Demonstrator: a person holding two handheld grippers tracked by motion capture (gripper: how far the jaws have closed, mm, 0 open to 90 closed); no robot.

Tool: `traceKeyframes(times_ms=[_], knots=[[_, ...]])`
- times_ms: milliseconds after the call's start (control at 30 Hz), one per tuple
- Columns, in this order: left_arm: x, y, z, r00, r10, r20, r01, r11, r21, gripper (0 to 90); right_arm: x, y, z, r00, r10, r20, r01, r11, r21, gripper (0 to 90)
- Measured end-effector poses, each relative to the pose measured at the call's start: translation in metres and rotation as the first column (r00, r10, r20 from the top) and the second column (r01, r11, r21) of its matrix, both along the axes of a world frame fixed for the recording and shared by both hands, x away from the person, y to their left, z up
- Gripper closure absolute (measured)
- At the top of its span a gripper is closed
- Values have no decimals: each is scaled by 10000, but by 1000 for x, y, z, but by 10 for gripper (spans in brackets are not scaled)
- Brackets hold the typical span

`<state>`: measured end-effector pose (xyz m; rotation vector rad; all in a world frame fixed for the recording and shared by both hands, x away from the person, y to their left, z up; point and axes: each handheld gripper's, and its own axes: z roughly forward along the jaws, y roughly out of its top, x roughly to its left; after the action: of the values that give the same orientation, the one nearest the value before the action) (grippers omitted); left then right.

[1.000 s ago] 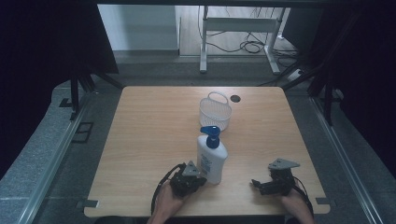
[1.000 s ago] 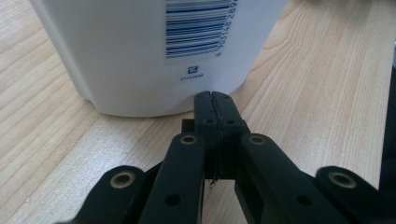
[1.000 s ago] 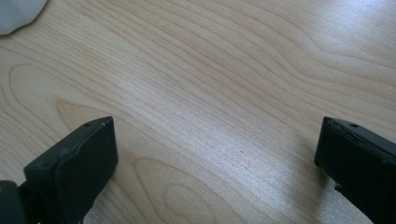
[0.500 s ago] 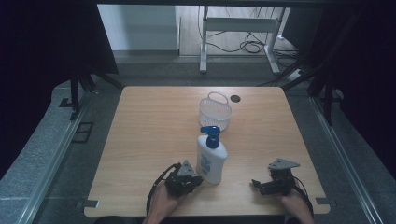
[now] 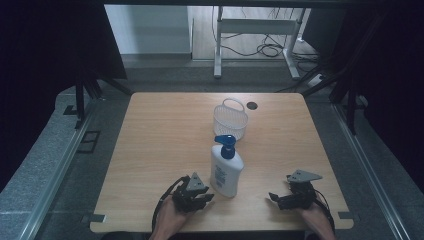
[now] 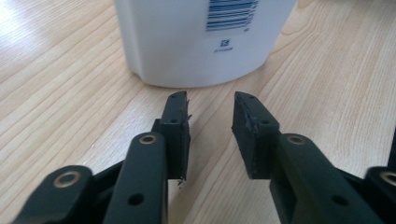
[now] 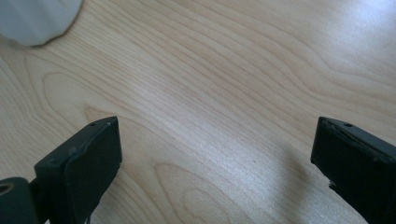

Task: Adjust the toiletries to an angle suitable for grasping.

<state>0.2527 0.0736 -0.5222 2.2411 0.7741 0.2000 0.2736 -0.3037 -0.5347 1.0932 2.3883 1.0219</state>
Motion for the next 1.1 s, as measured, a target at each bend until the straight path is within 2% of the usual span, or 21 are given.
traceKeyframes(times_ms=[367,533,800,933,1100], knots=[[0,9,-4,9994,336,45,-338,9977,587,476,-5,9,6,9986,428,317,-433,9989,169,15],[1,12,-7,9982,600,58,-603,9952,766,364,-7,12,9,9981,522,336,-533,9981,324,5],[4,17,-13,9934,1129,221,-1146,9874,1090,199,-10,20,13,9959,806,415,-827,9952,517,6],[5,20,-15,9908,1323,280,-1345,9849,1092,141,-11,24,16,9946,929,454,-958,9932,657,5],[7,24,-17,9905,1367,140,-1374,9868,863,125,-12,30,18,9925,1156,406,-1181,9906,685,0]])
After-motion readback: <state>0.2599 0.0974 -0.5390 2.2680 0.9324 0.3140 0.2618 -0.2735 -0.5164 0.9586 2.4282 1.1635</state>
